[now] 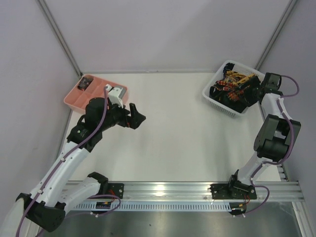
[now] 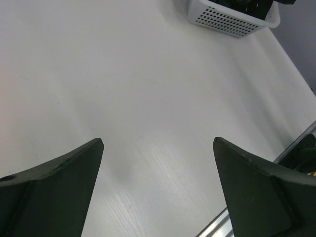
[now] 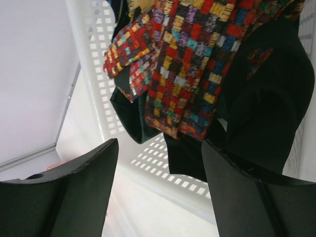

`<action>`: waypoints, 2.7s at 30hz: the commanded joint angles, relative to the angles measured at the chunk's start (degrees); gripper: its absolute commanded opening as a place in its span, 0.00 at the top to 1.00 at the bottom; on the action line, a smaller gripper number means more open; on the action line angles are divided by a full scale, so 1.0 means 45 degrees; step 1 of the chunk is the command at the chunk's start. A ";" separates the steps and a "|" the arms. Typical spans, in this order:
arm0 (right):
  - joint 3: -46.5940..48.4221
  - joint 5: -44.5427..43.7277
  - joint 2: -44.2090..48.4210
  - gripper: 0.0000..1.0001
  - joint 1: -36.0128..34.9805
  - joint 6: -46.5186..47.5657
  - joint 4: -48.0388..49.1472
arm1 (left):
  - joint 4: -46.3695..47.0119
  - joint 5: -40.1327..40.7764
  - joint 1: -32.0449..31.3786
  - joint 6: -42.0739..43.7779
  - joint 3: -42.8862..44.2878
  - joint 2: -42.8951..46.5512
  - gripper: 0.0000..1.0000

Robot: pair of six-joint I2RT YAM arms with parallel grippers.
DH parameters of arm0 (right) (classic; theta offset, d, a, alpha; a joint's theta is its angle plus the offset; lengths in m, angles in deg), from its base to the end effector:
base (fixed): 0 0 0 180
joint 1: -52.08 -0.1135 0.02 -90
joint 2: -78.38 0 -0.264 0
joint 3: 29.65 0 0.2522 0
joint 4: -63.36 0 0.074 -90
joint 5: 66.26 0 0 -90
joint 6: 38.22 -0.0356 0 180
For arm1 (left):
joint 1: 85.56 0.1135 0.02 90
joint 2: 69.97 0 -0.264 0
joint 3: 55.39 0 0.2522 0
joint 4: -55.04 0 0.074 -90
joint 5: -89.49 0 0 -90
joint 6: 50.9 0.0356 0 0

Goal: Roll the ties
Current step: Grab a tie with the right arm, then move the tie to the center of the board

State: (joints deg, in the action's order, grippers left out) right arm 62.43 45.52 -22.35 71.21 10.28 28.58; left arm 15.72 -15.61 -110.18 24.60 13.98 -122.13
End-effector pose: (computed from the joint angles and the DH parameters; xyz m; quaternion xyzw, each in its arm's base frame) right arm 0.3787 -0.1174 0.2614 0.3908 0.8164 0.2455 0.3472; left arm 0.1774 -0.0915 0.3558 0.1456 0.8127 -0.2880 0.4851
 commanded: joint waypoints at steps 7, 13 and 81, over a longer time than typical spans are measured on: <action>0.0310 -0.0757 -0.0116 0.27 0.0025 0.1095 0.0040 | -0.0374 0.0463 -0.0036 0.1211 0.1040 -0.0615 0.00; 0.0620 -0.0115 -0.1130 0.31 -0.0014 0.0844 0.1639 | -0.0218 0.0151 -0.0056 0.1094 0.1371 -0.1044 0.01; -0.5668 -0.6266 0.7561 0.93 -0.5054 0.1681 -0.3297 | 0.1126 -0.3014 -0.4290 -0.4416 0.0510 -0.5042 0.82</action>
State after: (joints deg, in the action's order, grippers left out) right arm 33.69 22.53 12.99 47.41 14.59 16.91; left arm 15.46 -27.60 -125.48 2.09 12.13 -138.65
